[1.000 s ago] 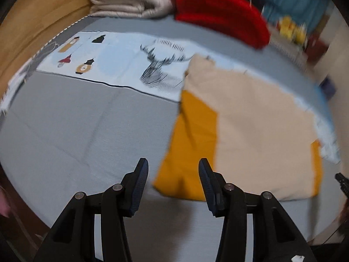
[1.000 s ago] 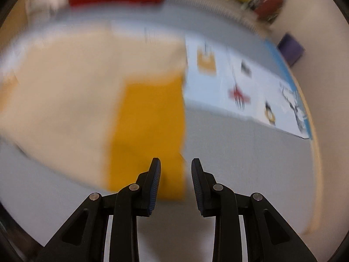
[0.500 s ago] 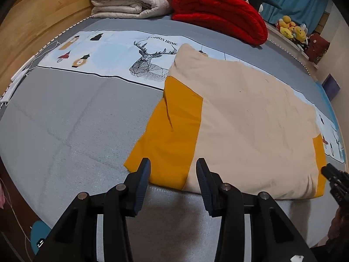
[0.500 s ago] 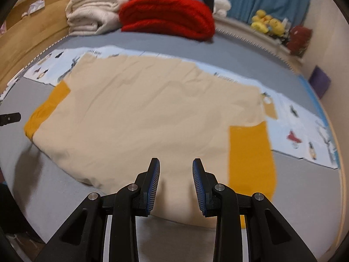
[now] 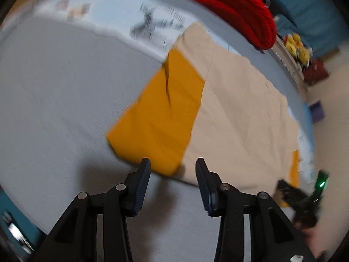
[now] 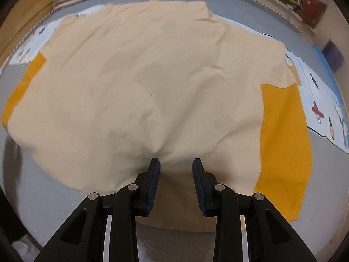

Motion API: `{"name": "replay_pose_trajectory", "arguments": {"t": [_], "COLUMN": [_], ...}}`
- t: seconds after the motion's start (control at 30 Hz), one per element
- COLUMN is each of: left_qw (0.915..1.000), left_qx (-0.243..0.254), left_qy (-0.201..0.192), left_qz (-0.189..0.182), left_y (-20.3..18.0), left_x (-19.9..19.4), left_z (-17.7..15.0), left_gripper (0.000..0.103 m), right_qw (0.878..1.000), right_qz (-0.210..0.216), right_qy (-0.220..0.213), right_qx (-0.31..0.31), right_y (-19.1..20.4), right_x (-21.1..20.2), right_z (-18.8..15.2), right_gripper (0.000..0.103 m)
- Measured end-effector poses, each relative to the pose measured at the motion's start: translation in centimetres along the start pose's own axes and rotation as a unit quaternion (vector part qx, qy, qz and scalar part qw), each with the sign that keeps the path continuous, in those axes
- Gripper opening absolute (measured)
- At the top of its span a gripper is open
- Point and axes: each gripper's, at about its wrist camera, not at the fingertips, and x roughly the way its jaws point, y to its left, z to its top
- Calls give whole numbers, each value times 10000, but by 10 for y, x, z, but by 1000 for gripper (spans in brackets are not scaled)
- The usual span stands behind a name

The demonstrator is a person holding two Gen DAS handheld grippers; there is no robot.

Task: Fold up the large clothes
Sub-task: 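Move the left tool to the orange side edge of the folded jacket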

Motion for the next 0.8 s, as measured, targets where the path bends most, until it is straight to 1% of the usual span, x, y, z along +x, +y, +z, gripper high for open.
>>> {"name": "replay_pose_trajectory", "arguments": {"t": [0.1, 0.23, 0.33, 0.57, 0.67, 0.8], "left_qw": [9971, 9932, 9901, 9827, 9795, 9779], "left_qx": [-508, -908, -1210, -1753, -1935, -2036], "left_qy": [459, 636, 613, 469, 407, 307], "left_qz": [-341, -347, -363, -364, -374, -370], "left_y": [12, 19, 26, 37, 41, 41], "left_x": [19, 32, 35, 44, 48, 51], "left_z": [-2, -4, -4, 1, 3, 7], "left_gripper": [39, 43, 47, 50, 50, 50], "right_qw": [9999, 9998, 9998, 9997, 9996, 9993], "right_qz": [74, 135, 123, 178, 206, 247], "right_qy": [-132, -101, -65, -80, -101, -128], "right_qx": [28, -83, -169, -145, -184, -234], "right_y": [-3, 0, 3, 2, 2, 0], "right_x": [-8, -9, -8, -10, -11, -11], "right_z": [-1, -4, -7, -6, -6, -6], "right_gripper": [33, 33, 33, 33, 33, 33]}}
